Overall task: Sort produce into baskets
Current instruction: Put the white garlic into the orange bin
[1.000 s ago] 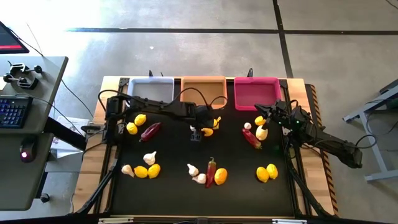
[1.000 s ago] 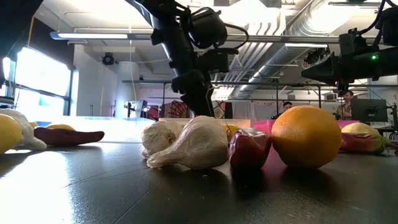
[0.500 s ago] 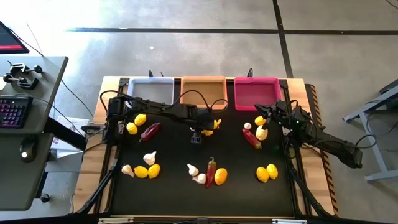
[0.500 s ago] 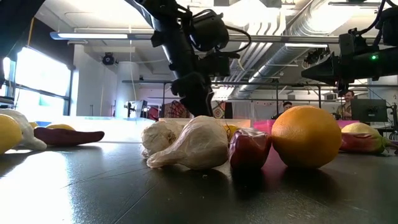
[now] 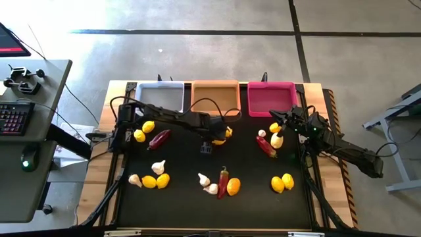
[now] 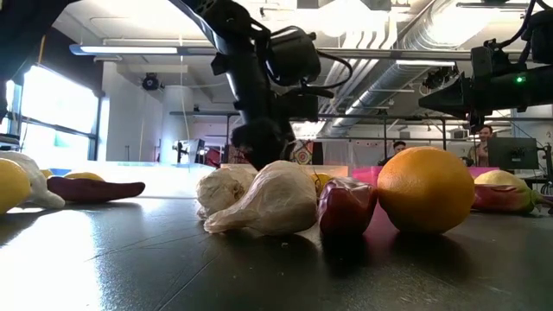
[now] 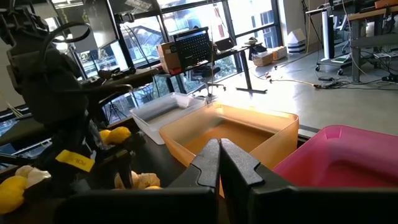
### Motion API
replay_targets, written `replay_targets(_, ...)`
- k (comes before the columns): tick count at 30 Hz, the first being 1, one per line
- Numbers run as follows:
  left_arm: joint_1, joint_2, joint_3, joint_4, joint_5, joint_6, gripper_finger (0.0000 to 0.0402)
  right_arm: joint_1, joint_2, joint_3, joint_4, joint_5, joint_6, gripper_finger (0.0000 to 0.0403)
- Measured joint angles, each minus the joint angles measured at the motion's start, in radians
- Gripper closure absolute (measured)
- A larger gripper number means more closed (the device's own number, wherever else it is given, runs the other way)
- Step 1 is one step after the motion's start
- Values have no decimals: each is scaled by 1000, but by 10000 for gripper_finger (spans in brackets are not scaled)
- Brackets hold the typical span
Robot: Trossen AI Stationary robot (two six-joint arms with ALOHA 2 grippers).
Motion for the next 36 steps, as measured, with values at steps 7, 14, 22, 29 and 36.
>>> replay_targets(7,-2,-1,0,-5,-24,1,168,0,0,0,0,0,0,402)
replay_targets(14,-20,-5,0,-5,-121,-5,143,0,0,0,0,0,0,402)
replay_targets(22,-36,-5,0,-19,-134,1,111,0,0,0,0,0,0,402)
replay_targets(29,-36,-16,0,-57,-145,26,110,0,0,0,0,0,0,402)
replay_targets(36,-36,-79,2,-87,-149,64,110,0,0,0,0,0,0,402)
